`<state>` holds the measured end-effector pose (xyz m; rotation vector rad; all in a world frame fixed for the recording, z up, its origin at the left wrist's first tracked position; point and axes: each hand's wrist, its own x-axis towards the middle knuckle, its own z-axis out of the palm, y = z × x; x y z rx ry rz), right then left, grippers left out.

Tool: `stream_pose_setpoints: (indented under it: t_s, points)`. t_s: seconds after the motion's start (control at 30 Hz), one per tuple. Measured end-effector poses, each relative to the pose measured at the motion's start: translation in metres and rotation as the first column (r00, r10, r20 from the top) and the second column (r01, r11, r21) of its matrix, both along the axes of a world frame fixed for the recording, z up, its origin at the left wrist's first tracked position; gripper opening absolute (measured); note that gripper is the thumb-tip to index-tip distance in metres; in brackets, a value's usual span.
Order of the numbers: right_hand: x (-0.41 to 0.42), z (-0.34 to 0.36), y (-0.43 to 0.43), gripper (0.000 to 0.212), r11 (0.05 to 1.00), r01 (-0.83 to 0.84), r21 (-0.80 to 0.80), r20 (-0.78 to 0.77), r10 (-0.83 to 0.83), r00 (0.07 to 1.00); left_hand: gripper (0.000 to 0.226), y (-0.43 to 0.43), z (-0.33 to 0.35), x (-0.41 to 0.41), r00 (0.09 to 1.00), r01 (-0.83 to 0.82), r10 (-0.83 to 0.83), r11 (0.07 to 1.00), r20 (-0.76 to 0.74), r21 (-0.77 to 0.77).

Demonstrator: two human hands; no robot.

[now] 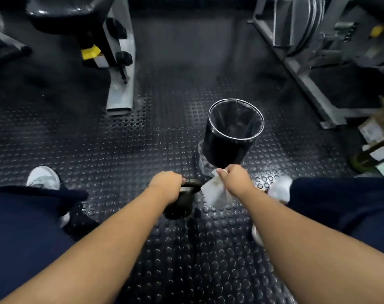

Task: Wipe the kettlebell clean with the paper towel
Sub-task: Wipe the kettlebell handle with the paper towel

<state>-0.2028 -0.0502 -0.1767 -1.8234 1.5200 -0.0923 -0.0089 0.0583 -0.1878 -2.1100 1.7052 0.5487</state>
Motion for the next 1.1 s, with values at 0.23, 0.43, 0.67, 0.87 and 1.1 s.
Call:
stream_pose_setpoints:
  t_s: [0.23,0.43,0.67,0.87,1.1]
  points:
    - [0.013,-0.057,-0.004,0.018,0.989,0.085,0.117,0.064,-0.093,0.994,0.029,-0.013,-0.009,0.009,0.998,-0.040,0.029,0.980,-0.058,-0.193]
    - [0.020,-0.088,-0.025,0.012,0.955,0.273,0.116,0.190,-0.291,0.938,0.037,-0.022,-0.043,0.002,0.995,-0.023,0.008,0.986,-0.095,-0.164]
    - [0.007,-0.109,-0.019,0.008,0.914,0.373,0.161,0.336,-0.406,0.850,0.030,-0.026,-0.036,-0.001,0.997,-0.049,0.041,0.987,-0.059,-0.153]
    - [0.048,-0.126,-0.010,0.020,0.824,0.143,0.548,0.376,-0.396,0.838,0.044,-0.027,-0.037,0.001,0.984,-0.161,0.150,0.978,-0.093,-0.134]
    - [0.055,-0.126,-0.004,0.059,0.475,0.085,0.876,0.302,-0.677,0.671,0.052,-0.025,-0.045,0.010,0.979,-0.151,0.130,0.979,-0.155,-0.139]
